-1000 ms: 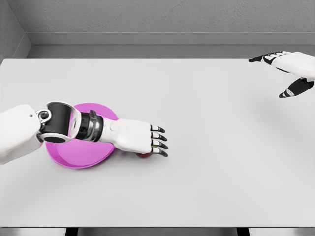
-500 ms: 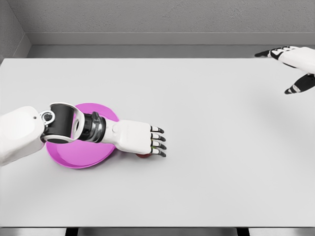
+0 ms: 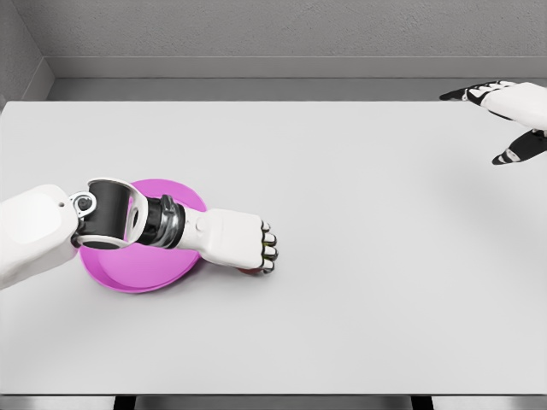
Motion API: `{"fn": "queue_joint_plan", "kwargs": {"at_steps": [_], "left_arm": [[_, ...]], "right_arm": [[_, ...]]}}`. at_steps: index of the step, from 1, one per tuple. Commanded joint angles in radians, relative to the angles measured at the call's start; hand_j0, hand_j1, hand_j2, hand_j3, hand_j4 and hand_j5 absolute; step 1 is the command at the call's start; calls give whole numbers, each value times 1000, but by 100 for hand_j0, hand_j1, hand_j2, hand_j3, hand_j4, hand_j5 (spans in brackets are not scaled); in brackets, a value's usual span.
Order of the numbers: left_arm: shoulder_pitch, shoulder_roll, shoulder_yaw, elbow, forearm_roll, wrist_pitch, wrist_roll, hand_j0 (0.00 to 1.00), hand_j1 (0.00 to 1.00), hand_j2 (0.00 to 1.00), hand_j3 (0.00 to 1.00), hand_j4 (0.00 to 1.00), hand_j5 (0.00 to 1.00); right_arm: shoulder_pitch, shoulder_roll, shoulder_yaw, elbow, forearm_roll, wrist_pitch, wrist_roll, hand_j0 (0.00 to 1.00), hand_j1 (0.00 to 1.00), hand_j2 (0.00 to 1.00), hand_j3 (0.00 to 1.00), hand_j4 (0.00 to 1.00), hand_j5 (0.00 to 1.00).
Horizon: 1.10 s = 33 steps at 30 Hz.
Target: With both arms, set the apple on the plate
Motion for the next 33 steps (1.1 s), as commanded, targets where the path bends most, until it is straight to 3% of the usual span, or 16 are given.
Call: {"fn": "queue_joint_plan", "kwargs": {"at_steps": [1,7,12,17,22,26,30,33], "left_arm": [[0,0,0,-1,10,2,-6,40,40,40,40,40,40],[0,0,-6,-1,8,2,-6,30,30,30,30,30,30],[0,0,-5,1,13,2,-4,12,12,12,12,12,12],[0,3,9,8,97,2,6,0,0,0,0,0,0],[0,3,26,10,143,2,9,0,0,0,0,0,0],[-3,12,78,11,183,2,8,0,0,0,0,0,0],[3,63,165,11,200,2,5,0,0,0,0,0,0],[0,115,184,11,200,2,2,0,0,0,0,0,0]], "right_arm": [[0,-1,0,-3,-2,1,0,100,100,100,100,100,100],[0,-1,-2,-3,-1,1,0,100,100,100,100,100,100],[0,-1,-2,-3,-2,1,0,100,100,100,100,100,100],[2,-1,-2,-15,-1,1,0,100,100,100,100,100,100],[2,-3,-3,-27,-1,1,0,100,100,100,100,100,100],[2,-3,-3,-27,-1,1,0,100,100,100,100,100,100],[3,-3,-3,-27,-2,1,0,100,100,100,100,100,100],[8,-1,-2,-36,-1,1,0,100,100,100,100,100,100]]}}
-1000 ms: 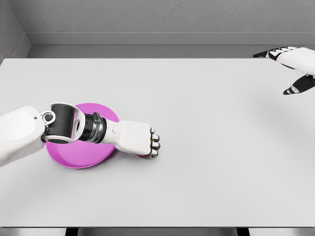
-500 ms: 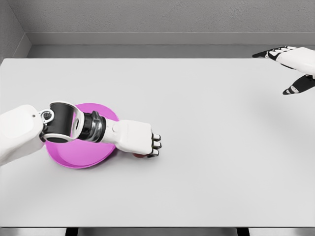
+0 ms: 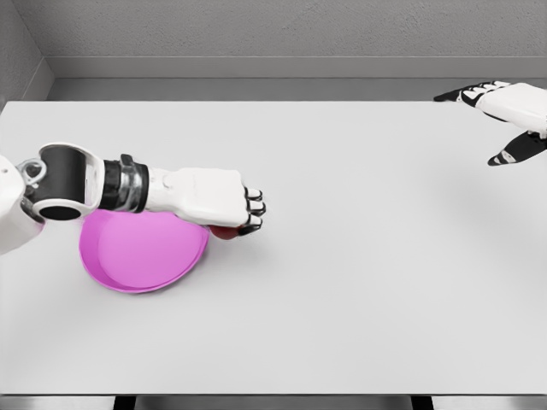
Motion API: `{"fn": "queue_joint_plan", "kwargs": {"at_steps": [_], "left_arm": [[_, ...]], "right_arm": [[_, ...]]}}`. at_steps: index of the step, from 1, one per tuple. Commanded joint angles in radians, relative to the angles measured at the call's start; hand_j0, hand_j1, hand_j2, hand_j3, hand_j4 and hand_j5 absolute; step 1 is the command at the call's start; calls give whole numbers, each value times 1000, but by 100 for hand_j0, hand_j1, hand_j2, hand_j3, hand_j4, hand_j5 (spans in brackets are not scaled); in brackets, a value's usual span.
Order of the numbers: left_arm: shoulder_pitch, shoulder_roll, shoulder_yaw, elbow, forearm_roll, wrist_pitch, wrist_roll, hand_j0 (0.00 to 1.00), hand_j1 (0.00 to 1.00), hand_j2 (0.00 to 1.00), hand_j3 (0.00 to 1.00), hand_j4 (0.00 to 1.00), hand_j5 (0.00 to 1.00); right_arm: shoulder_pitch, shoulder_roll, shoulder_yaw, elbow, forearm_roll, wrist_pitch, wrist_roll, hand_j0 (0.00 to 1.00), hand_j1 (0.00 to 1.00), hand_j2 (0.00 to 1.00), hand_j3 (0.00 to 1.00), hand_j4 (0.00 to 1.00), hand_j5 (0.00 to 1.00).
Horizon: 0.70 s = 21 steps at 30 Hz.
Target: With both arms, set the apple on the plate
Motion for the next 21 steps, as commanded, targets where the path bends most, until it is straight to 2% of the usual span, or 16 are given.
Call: {"fn": "queue_joint_plan", "kwargs": {"at_steps": [1,3,5,10,14,15,16,17,18,19,21], "left_arm": [[0,42,43,0,13,3,-5,0,0,0,0,0,0],[6,90,55,2,4,3,-8,0,0,0,0,0,0],[11,122,55,37,0,3,-8,0,0,0,0,0,0],[64,131,49,143,-8,3,-10,0,0,0,0,0,0],[68,130,47,141,-13,3,-10,6,6,6,6,6,6],[69,130,47,141,-11,3,-10,16,16,16,16,16,16],[69,130,44,138,-10,3,-10,38,38,38,38,38,38],[77,129,46,134,-10,3,-10,73,73,73,73,73,73],[77,128,46,132,-10,3,-10,97,97,97,97,97,97],[77,128,44,131,-10,3,-10,100,100,100,100,100,100],[78,128,44,129,-10,3,-10,100,100,100,100,100,100]], "right_arm": [[0,-2,1,-18,-2,1,0,100,100,100,100,100,100],[11,0,4,-30,-2,1,0,100,100,100,100,100,100],[12,0,4,-36,-2,1,0,100,100,100,100,100,100],[12,0,5,-55,-2,-1,0,100,100,100,100,100,100],[12,0,2,-55,-2,-1,0,100,100,100,100,100,100],[12,0,1,-55,-2,-1,0,100,100,100,100,100,100],[12,0,1,-55,-2,-1,0,100,100,100,100,100,100],[11,0,1,-55,-2,-1,0,100,100,100,100,100,100],[11,-2,1,-56,-2,-1,0,100,100,100,100,100,100],[11,-2,1,-56,-2,-1,0,100,100,100,100,100,100],[11,-2,1,-56,-2,-1,0,100,100,100,100,100,100]]}}
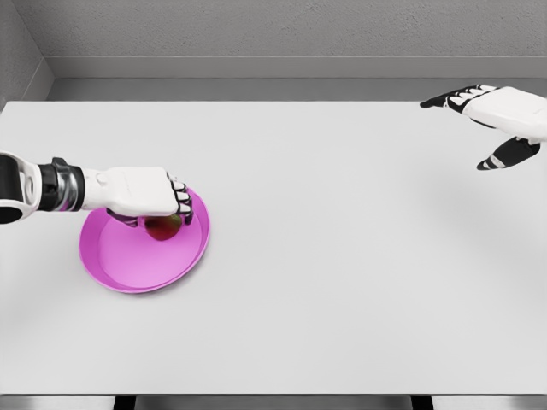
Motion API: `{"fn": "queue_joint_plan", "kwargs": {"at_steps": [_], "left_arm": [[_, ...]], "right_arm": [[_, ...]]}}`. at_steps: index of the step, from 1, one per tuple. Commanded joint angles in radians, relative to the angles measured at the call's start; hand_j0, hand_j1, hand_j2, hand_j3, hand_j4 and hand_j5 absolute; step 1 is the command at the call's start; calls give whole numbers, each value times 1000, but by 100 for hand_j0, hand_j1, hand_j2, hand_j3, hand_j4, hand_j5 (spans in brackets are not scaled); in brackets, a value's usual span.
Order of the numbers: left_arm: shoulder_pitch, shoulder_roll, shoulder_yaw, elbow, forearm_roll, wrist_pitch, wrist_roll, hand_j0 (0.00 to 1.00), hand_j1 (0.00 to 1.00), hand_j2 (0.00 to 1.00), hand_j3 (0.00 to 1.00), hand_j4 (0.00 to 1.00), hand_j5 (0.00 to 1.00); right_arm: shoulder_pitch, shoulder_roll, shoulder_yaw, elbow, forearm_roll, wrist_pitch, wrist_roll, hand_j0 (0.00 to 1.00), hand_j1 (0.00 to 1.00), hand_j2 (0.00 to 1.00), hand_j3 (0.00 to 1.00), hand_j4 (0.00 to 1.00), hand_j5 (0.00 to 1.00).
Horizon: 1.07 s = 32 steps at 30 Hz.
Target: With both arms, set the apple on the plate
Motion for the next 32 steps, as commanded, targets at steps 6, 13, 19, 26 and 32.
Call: {"fn": "queue_joint_plan", "kwargs": {"at_steps": [6,13,19,26,32], "left_arm": [[3,39,31,6,109,2,3,100,100,100,100,100,100],[5,56,140,226,322,2,5,100,100,100,100,100,100],[21,76,150,292,330,2,3,100,100,100,100,100,100],[31,83,169,348,331,2,2,100,100,100,100,100,100],[31,85,170,348,330,2,2,100,100,100,100,100,100]], "right_arm": [[0,-2,-2,1,-2,1,0,100,100,100,100,100,100],[0,-2,-2,1,-2,1,0,100,100,100,100,100,100],[0,-2,-4,1,-2,1,0,100,100,100,100,100,100],[0,-2,-4,-1,-2,1,0,100,100,100,100,100,100],[0,-2,-4,-2,-2,1,0,100,100,100,100,100,100]]}}
